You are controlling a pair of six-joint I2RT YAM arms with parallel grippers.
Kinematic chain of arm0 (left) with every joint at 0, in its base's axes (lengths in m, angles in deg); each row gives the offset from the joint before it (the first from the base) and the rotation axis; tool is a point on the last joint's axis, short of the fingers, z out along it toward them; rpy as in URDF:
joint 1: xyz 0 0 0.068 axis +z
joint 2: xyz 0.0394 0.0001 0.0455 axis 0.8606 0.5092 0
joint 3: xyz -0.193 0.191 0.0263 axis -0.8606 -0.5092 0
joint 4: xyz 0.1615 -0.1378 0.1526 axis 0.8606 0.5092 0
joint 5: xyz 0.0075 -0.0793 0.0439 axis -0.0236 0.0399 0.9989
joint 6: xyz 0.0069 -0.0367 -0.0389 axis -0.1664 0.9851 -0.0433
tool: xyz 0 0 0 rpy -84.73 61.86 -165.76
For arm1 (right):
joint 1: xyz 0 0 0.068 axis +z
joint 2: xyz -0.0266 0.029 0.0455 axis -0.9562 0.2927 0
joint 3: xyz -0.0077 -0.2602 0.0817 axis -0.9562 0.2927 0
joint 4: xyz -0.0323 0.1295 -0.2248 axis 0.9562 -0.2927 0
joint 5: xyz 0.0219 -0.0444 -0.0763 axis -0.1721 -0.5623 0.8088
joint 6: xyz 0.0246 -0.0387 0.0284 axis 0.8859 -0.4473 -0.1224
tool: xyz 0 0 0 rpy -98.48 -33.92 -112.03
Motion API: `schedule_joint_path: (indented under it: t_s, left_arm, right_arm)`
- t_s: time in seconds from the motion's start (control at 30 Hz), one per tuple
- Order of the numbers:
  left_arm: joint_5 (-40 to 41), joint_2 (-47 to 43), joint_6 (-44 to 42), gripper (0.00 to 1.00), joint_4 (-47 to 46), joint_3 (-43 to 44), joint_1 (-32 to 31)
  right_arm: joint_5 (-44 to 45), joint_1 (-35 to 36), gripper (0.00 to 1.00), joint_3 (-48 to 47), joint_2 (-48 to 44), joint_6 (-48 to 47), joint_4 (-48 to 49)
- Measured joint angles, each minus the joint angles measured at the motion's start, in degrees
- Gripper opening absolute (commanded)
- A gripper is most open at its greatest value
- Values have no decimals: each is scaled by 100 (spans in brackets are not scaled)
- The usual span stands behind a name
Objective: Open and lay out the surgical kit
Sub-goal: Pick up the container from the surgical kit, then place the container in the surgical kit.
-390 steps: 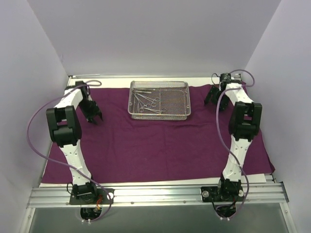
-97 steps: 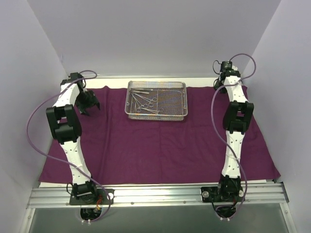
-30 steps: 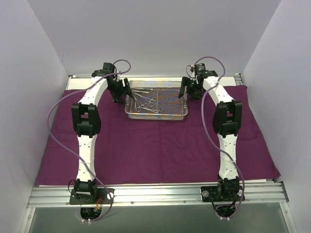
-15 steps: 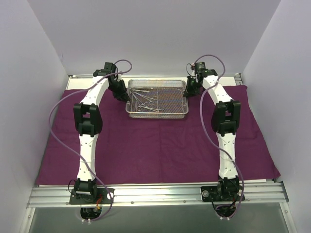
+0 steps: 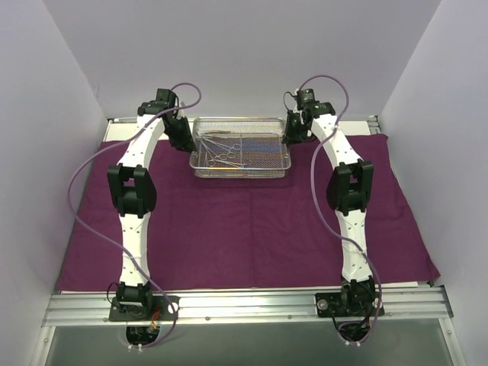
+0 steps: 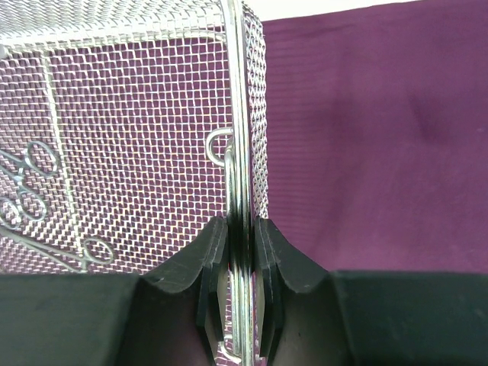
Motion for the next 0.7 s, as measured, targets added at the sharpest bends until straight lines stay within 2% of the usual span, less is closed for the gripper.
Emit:
schedule_joint_path:
  t_s: [0.17,0.7]
  left_arm:
    - [413,-962,-140,2,66,-859,9]
    - [1556,-4747,94,2,-175,-5663,365]
  right_arm:
    - [-26,221,0,-22,-129,-7,-164]
    - [120,1589,0,295,-426,-302,-393]
